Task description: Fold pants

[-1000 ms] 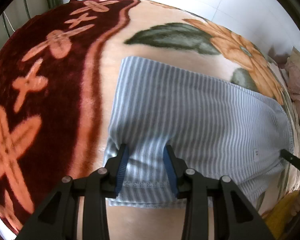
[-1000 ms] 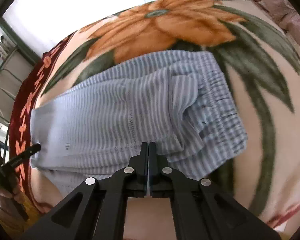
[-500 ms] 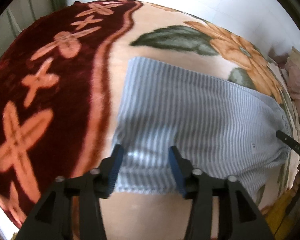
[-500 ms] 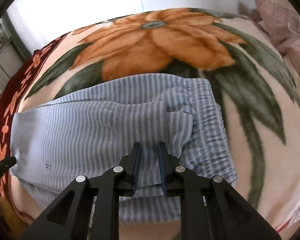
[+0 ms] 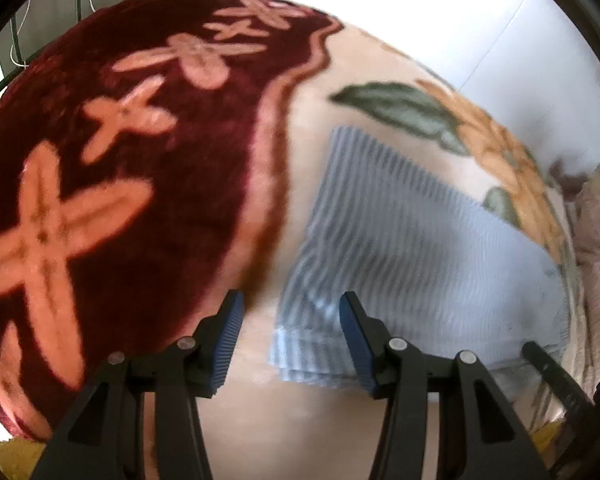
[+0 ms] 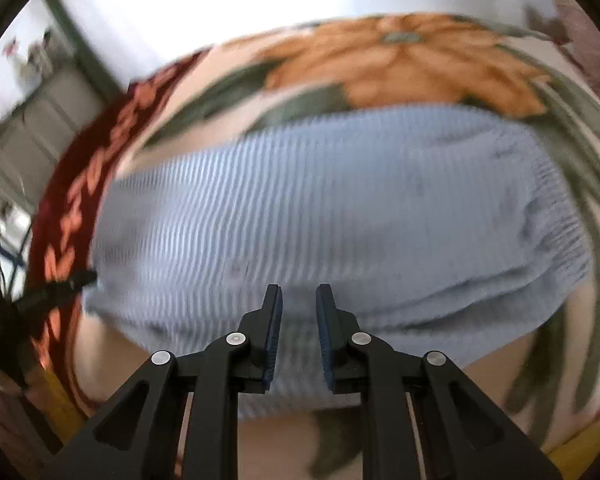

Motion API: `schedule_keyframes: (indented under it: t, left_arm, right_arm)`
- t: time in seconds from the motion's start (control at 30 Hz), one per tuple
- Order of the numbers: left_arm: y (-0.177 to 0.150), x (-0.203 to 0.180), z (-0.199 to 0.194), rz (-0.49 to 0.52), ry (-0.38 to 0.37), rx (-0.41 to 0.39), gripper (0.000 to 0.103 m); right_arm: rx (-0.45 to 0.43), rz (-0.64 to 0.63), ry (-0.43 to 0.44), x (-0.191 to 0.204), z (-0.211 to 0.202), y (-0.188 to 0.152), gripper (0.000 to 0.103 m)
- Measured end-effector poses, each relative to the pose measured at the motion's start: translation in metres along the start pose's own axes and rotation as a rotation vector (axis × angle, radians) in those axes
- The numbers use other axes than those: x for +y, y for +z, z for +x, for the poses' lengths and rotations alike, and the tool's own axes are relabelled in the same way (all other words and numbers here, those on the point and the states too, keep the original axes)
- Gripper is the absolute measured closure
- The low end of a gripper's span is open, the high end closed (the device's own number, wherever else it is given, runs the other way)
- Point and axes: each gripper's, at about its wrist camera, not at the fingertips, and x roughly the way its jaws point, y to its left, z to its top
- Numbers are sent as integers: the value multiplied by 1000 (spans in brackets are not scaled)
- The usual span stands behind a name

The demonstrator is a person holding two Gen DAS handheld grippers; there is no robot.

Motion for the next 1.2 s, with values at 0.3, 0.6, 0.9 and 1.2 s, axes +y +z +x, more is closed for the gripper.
schedule_keyframes:
  t: [0.3,0.6,0.9,1.2]
  left_arm:
    - [-8,9,2,-28,-5,2,48]
    - [-13,0,3,-9,-71,-18,37]
    - [-12,3,9,-28,-91,-32,31]
    - [-16,-5,14,-4,-49,-44,28]
  right_arm:
    - [24,-22,-6,1,-4,-7,84]
    - [51,-71,-29,-2,8,-17,67]
    - [46,-85,6,1,12,-19,50]
    - [20,-7,36,-2,-15,-16,50]
